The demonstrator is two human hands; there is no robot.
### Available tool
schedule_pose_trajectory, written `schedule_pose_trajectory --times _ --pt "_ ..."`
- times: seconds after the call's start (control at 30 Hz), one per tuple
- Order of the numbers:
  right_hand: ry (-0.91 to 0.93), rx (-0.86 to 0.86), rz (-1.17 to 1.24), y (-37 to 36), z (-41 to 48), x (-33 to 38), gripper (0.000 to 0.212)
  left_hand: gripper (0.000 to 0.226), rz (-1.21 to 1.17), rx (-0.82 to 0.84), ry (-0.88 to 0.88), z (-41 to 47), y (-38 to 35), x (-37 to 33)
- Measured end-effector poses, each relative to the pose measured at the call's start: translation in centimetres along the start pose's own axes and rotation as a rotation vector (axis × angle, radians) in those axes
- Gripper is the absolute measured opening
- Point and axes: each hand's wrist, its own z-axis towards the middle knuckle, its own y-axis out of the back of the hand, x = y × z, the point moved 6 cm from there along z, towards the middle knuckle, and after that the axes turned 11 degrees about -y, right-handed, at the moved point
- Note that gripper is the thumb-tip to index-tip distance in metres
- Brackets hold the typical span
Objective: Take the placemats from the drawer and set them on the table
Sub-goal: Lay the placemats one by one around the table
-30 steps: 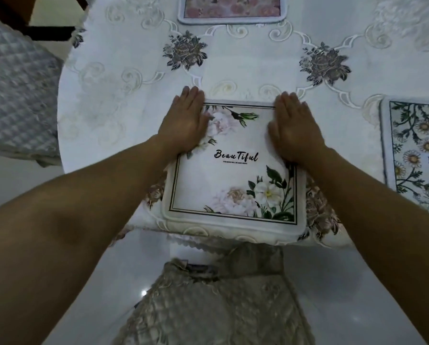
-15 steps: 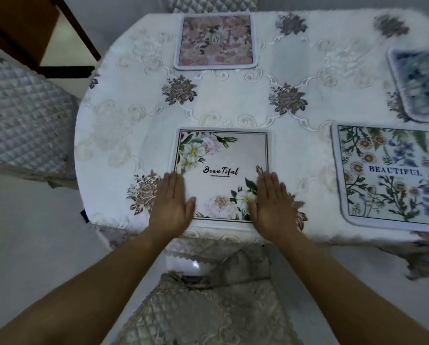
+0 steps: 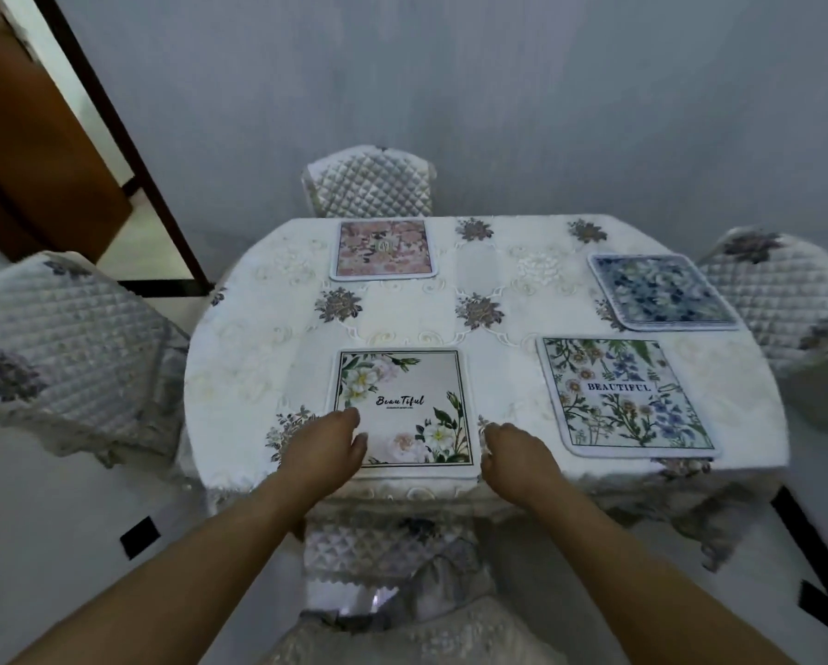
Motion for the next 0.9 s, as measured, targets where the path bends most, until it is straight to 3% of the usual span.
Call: schedule_pose_trajectory --times 0.17,0.47,0.67,0.9 --pt "-0.062 -0.045 -0.061 3.7 -6.2 -3.1 0.027 0.023 0.008 -0.1 -0.118 -3.3 4.3 -3.6" --pt "-0.232 -0.134 -0.023 9.6 -14.0 -11.4 0.013 0.03 0.032 -0.137 -0.273 -5.3 7.5 -13.2" --pt "-0.288 -0.159 0.007 11.5 -15.7 -19.4 0.012 0.022 0.035 -0.153 -0.331 -2.9 6.2 -20.8" --pt "-0.254 -0.172 -0.032 13.4 -14.5 -30.3 0.03 0.026 0.065 -0.132 -0.314 2.7 1.7 -31.4"
